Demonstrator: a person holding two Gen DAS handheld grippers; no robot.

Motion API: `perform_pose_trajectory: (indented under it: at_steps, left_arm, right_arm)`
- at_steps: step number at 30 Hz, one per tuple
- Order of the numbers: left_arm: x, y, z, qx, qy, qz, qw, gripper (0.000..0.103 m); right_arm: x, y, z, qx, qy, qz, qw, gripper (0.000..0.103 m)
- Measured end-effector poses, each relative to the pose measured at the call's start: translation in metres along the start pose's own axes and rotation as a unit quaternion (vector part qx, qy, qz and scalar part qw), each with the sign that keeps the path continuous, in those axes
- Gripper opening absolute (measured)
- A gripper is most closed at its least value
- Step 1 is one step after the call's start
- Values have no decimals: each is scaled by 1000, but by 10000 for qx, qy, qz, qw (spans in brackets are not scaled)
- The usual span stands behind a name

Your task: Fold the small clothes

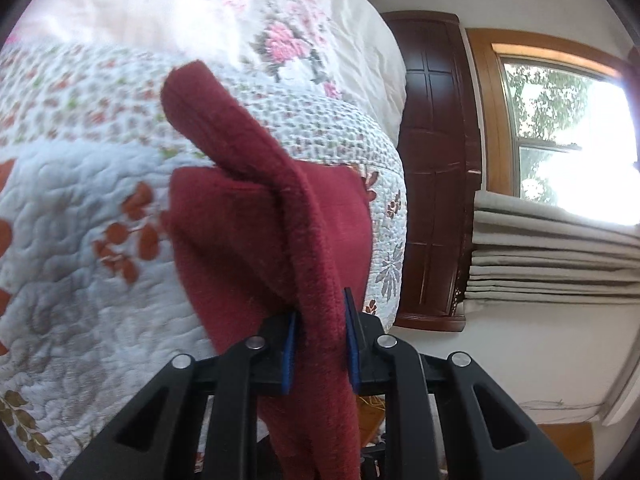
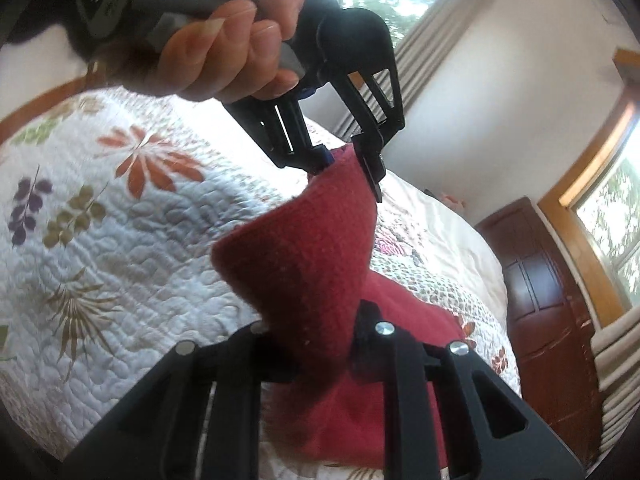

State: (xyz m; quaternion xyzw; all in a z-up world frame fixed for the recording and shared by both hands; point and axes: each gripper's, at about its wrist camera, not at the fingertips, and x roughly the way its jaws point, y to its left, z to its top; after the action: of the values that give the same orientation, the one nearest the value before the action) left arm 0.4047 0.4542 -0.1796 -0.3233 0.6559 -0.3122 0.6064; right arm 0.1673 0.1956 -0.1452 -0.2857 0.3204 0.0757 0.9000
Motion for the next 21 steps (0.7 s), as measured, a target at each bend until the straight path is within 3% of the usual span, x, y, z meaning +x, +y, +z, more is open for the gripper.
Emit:
perform_pose_trajectory:
  at_steps: [10,21]
  left_arm:
    - [54,-78,14,365,152,231,9990,18]
    - [142,-119,19,479,454,502,9966,16]
  right_arm:
    - [-7,-48,-33,559,-16,-58,9984,16]
    - [6,-109,-81,856,134,-123,9962,16]
